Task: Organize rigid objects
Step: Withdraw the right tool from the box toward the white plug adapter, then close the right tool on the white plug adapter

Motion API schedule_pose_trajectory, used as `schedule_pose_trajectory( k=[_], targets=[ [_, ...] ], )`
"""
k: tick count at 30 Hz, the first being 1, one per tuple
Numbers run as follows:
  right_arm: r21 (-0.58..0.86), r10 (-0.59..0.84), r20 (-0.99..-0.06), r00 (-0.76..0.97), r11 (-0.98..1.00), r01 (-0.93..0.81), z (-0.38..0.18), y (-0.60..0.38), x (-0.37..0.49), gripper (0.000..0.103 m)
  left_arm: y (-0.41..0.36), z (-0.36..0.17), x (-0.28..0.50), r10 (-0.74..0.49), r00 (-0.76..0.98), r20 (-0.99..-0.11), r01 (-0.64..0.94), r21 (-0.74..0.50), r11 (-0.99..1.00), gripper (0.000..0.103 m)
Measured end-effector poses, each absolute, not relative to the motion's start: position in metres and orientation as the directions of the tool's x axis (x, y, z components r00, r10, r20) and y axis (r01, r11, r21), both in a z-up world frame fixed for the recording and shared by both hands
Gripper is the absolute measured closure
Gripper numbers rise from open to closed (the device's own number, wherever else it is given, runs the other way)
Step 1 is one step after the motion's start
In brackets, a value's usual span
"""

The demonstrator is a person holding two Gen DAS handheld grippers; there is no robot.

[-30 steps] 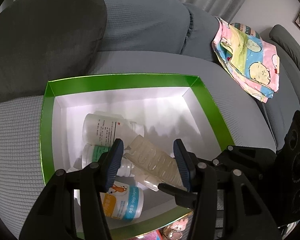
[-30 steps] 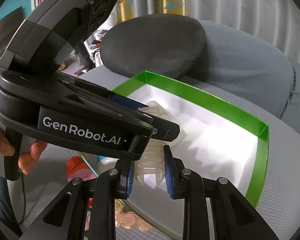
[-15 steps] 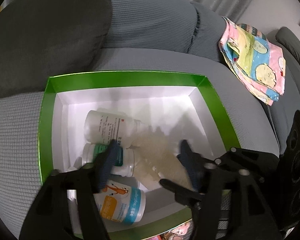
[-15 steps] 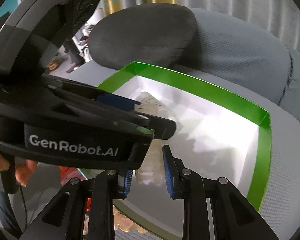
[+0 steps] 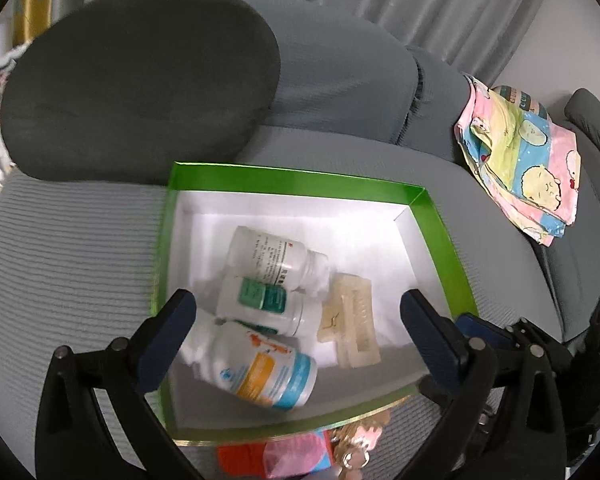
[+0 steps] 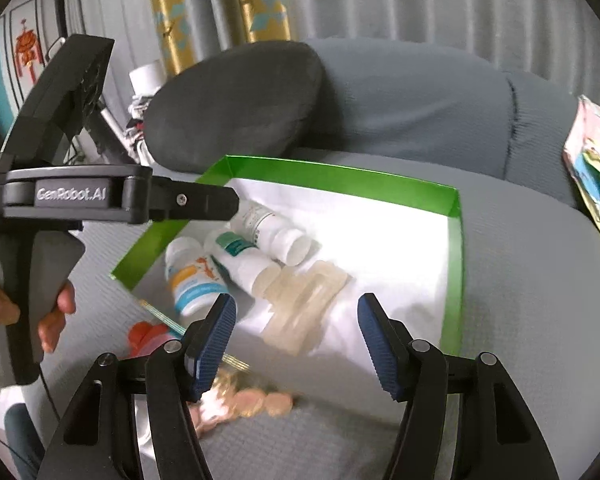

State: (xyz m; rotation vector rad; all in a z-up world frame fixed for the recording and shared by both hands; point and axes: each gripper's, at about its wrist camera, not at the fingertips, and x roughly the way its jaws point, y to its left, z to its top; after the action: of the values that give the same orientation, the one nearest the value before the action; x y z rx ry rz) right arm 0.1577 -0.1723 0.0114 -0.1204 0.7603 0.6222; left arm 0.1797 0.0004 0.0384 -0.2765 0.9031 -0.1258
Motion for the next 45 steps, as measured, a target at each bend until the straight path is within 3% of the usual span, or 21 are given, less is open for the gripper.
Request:
schedule_pose_trajectory(
  k=[16,26,34,45],
  targets=[
    [0.251,0.523,-0.656,0.545,0.832,-0.495,0.025,-0.213,0.068,0.033,-0.006,0.059,0.076,-0.131,0.674,-0.727,0.017,-0.163,0.987,0.001],
    [0.304,0.538,-0.672,0.509,0.827,-0.473,0.01,-0.223,0.03,0.033,0.003,0.018,0.021,-0.145,0.609,-0.78,-0.02,-0.198,0.98,0.001],
    [0.366,0.584,-0.69,0.428,0.791,-0.491,-0.014,-0.209,0.018,0.033,-0.013,-0.016,-0.006,-0.101,0.589,-0.802,-0.019,-0.139,0.99,0.001],
    [0.412,0.63,-0.7,0.336,0.741,-0.53,-0.036,-0.172,0.024,0.033,-0.035,-0.038,0.005,-0.126,0.571,-0.811,0.085,-0.095,0.992,0.001]
  ],
)
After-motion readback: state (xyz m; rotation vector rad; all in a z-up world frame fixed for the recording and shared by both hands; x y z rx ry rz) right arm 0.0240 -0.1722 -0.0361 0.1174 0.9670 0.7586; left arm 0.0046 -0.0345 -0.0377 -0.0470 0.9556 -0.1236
